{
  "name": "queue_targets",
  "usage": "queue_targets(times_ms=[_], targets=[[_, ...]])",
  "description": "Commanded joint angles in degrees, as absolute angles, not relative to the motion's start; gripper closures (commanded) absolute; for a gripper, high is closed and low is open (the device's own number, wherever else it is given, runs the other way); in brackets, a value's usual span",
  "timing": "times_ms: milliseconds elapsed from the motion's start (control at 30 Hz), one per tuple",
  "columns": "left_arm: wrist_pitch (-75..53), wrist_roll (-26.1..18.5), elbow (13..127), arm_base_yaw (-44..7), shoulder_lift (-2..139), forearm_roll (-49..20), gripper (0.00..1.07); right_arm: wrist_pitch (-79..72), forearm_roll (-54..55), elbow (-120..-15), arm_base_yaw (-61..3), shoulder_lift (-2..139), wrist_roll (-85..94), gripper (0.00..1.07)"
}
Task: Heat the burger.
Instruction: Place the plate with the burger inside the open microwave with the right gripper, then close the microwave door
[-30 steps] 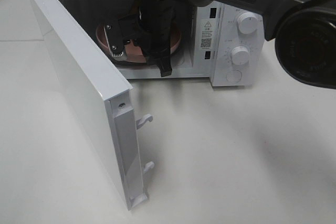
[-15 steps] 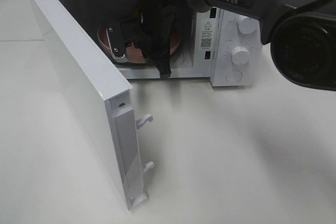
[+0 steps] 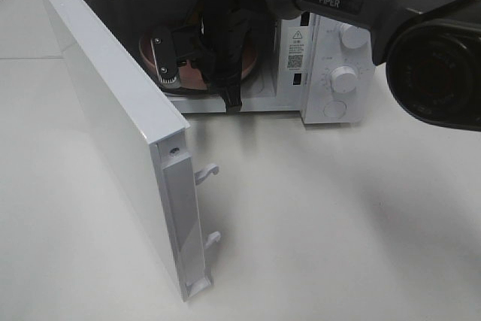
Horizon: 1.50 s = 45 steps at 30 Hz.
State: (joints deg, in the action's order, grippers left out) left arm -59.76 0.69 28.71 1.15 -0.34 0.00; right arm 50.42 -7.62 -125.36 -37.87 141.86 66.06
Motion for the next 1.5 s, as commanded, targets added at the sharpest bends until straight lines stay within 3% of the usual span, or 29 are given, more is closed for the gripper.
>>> queue_targets(times_ms=[33, 167, 267, 300, 400, 467, 500, 567, 733, 800, 1500], targets=[[-59.30, 0.86, 28.59, 1.15, -1.20, -0.52, 0.04, 48.07, -8.94, -126.34, -37.76, 141.12, 65.60, 1.07], [-59.30, 0.86, 28.59, 1.15, -1.20, -0.52, 0.04, 48.07, -8.82, -126.34, -37.76, 141.12, 64.86, 1.07], [-59.30, 0.86, 28.59, 1.15, -1.20, -0.52, 0.04, 48.07, -8.48, -126.34, -37.76, 141.12, 64.86, 0.98], [-59.30, 0.86, 28.59, 1.15, -1.20, -0.52, 0.04, 48.24, -8.37, -126.34, -37.76, 141.12, 64.57, 0.91], [-59.30, 0.86, 28.59, 1.15, -1.20, -0.52, 0.04, 48.30, -8.25, -126.34, -37.76, 141.12, 64.57, 0.86], [-59.30, 0.86, 28.59, 1.15, -1.20, -0.52, 0.04, 49.39, -7.62, -126.34, -37.82, 141.12, 64.57, 0.66], [-59.30, 0.86, 28.59, 1.15, -1.20, -0.52, 0.04, 49.39, -7.62, -126.34, -37.82, 141.12, 64.57, 0.66], [-59.30, 0.86, 28.59, 1.15, -1.20, -0.52, 0.04, 50.31, -6.93, -126.34, -37.82, 141.12, 64.40, 0.52], [-59.30, 0.86, 28.59, 1.15, -1.20, -0.52, 0.04, 50.48, -6.07, -126.34, -37.93, 141.06, 63.71, 0.41], [-59.30, 0.86, 28.59, 1.15, -1.20, -0.52, 0.04, 50.08, -5.84, -126.34, -38.04, 140.60, 63.31, 0.29], [-59.30, 0.86, 28.59, 1.15, -1.20, -0.52, 0.04, 57.12, -3.67, -126.34, -38.10, 138.43, 61.99, 0.28]])
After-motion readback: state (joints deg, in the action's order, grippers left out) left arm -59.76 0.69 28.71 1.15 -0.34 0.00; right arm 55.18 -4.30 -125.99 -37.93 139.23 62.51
